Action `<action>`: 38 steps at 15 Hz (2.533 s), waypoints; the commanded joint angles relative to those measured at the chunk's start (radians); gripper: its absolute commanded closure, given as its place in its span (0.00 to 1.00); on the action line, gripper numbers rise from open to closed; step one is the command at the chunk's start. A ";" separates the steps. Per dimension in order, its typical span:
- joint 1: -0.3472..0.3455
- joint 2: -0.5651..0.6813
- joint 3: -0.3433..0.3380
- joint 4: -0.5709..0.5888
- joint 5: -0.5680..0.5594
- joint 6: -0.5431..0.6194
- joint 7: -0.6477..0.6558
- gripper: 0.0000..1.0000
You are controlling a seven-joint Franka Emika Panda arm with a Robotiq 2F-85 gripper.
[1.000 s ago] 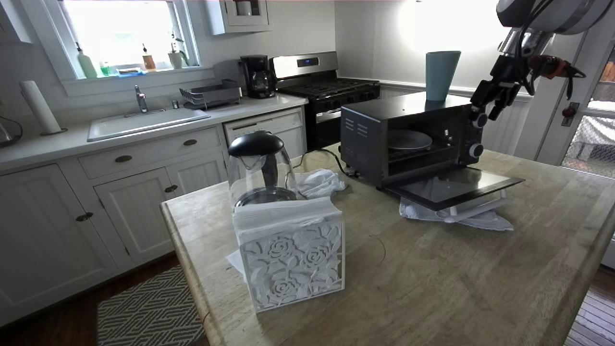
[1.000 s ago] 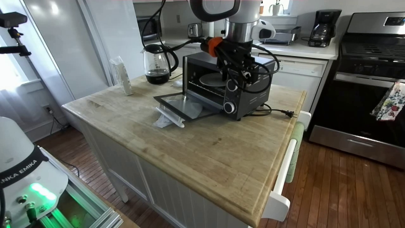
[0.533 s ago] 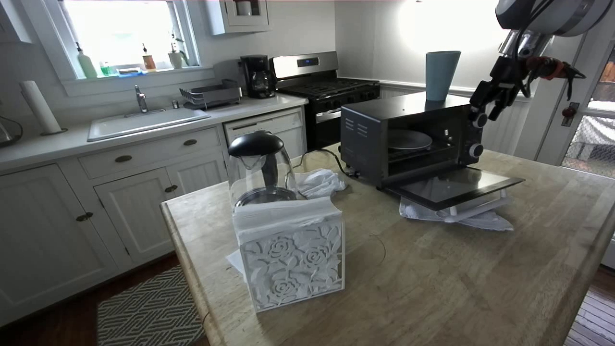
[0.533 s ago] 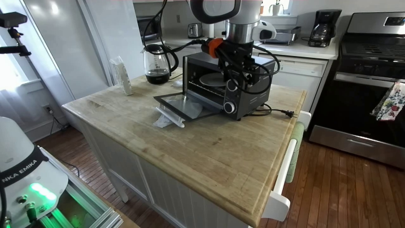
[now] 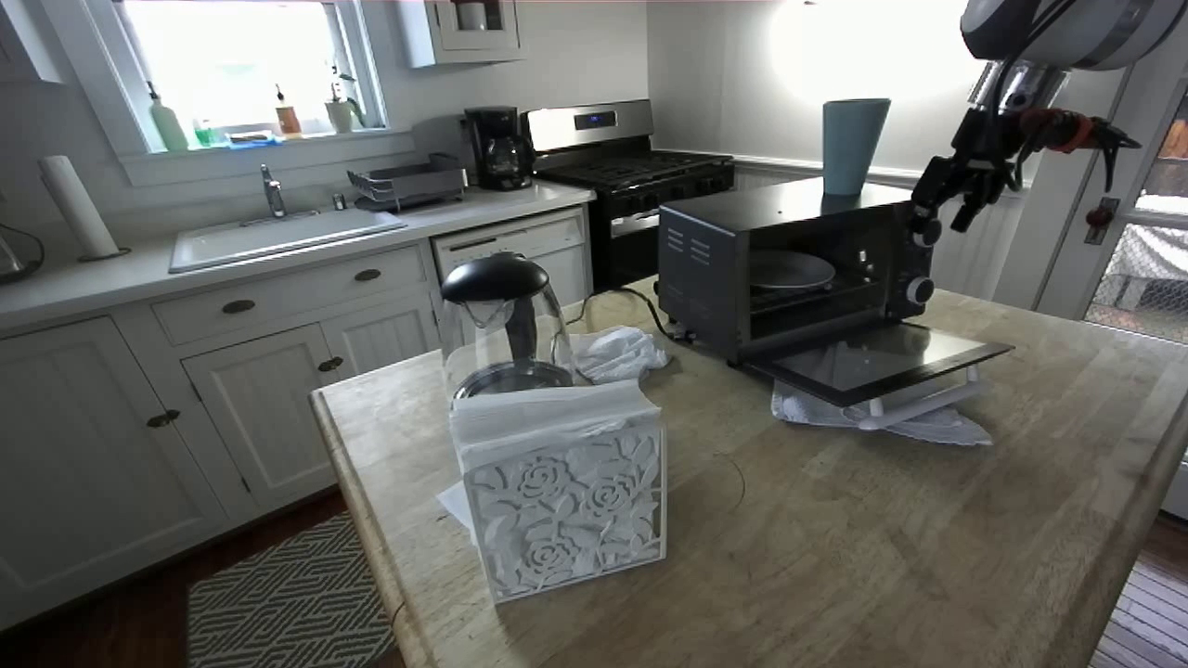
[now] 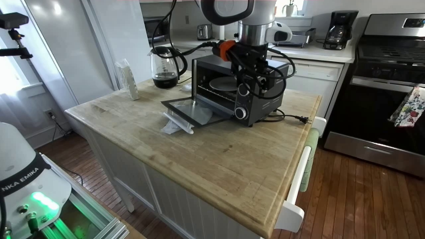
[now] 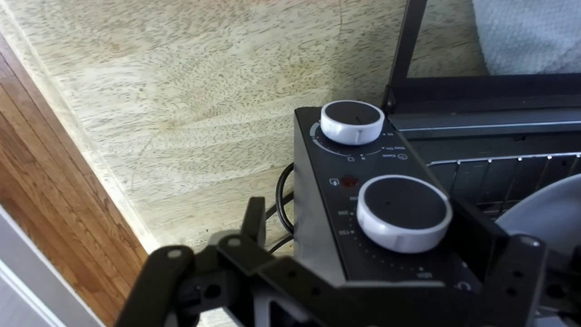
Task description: Twist the knob on the oven
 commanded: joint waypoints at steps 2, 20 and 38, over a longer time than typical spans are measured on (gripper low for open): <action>0.009 0.015 -0.021 0.021 -0.047 0.031 0.053 0.00; -0.013 0.006 -0.050 0.051 -0.032 -0.012 0.052 0.00; -0.031 0.102 -0.037 0.140 -0.025 -0.114 0.067 0.00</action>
